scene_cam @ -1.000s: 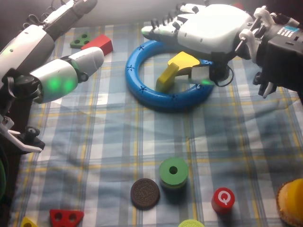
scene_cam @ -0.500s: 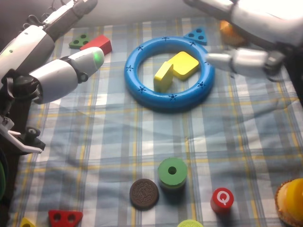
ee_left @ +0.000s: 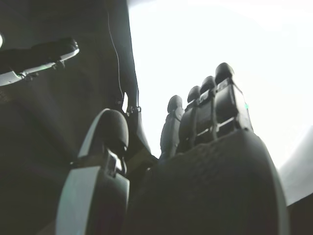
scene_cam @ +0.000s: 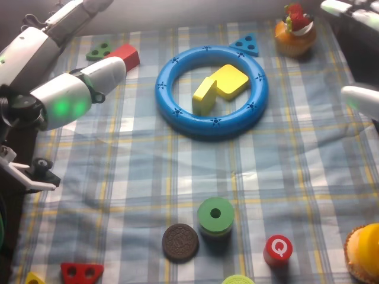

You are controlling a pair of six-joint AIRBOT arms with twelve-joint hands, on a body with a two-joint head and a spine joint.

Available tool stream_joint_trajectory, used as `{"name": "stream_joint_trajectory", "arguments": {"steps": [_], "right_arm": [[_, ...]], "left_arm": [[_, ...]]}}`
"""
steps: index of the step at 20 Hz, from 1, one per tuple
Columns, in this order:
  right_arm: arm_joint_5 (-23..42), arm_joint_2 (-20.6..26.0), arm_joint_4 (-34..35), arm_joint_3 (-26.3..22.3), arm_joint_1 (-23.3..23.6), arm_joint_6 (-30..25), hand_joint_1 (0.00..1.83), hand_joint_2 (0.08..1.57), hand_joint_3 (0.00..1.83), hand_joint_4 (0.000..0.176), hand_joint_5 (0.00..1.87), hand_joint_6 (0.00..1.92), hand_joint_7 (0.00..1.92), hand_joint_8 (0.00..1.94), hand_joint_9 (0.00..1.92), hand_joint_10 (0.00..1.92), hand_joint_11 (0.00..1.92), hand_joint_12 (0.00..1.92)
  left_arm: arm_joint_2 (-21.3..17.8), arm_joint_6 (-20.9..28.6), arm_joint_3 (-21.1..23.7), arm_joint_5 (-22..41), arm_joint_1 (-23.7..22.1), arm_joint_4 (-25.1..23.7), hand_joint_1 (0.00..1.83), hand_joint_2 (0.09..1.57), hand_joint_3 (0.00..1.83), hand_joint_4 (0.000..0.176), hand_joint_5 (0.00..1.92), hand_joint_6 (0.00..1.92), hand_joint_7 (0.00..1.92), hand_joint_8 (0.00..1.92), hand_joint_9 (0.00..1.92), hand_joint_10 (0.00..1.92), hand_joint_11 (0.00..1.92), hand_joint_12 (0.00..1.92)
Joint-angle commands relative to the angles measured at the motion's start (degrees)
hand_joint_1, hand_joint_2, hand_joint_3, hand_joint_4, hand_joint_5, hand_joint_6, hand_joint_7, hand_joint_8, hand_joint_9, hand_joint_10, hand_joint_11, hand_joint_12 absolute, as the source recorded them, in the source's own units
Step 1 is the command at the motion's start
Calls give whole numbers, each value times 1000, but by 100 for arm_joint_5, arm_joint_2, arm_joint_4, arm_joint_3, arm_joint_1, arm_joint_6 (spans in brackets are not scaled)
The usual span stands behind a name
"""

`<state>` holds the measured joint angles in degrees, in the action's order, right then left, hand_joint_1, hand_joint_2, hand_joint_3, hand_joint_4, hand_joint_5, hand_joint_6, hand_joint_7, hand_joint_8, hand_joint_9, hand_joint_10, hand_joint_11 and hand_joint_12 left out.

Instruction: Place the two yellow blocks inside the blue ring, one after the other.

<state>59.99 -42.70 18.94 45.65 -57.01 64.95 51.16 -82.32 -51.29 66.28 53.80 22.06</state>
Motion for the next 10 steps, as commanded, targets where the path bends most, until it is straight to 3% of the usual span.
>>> {"name": "stream_joint_trajectory", "arguments": {"steps": [1,2,4,5,6,7,8,9,10], "right_arm": [[1227,52,25,-24,-84,-142,376,1295,0,111,0,0,0,0,0,0,0,0],[1511,82,144,-71,-271,-195,373,1288,0,100,0,0,0,0,0,0,16,7],[2050,152,348,-185,-605,-219,331,1286,0,97,0,0,0,0,0,0,2,1],[2475,185,440,-227,-853,-425,368,1281,0,80,0,0,0,0,0,0,0,0],[2620,185,452,-223,-928,-550,385,1275,0,84,0,0,0,0,0,0,0,0],[2813,185,462,-228,-984,-621,385,1275,0,84,0,0,0,0,0,0,0,0],[2928,185,464,-238,-988,-623,393,1289,0,82,0,0,0,0,0,0,0,0],[3039,186,463,-238,-988,-623,456,1283,0,55,0,0,0,0,0,0,0,0],[3244,222,451,-248,-988,-623,487,1278,0,52,0,0,0,0,0,0,0,0]], "left_arm": [[-41,142,-16,846,-10,-97,656,1352,0,4,118,0,38,0,0,0,0,0],[-41,225,-24,900,21,-96,694,1346,0,0,127,4,40,1,0,0,0,0],[-52,515,-82,1008,103,-100,701,1343,0,1,119,0,23,0,0,0,0,0],[-66,886,-152,1130,183,-115,560,1313,0,47,39,0,4,1,0,0,0,0],[-64,1150,-215,1231,238,-130,504,1315,0,60,11,1,0,0,0,0,0,0],[-60,1418,-269,1365,291,-154,504,1315,0,60,11,1,0,0,0,0,0,0],[-56,1525,-282,1483,320,-164,581,1343,3,91,0,0,0,0,3,1,2,1],[-56,1560,-275,1604,347,-179,569,1389,0,98,0,0,0,0,5,3,0,280],[-64,1673,-269,1807,372,-246,589,1383,0,92,0,0,0,0,11,5,0,452]]}}
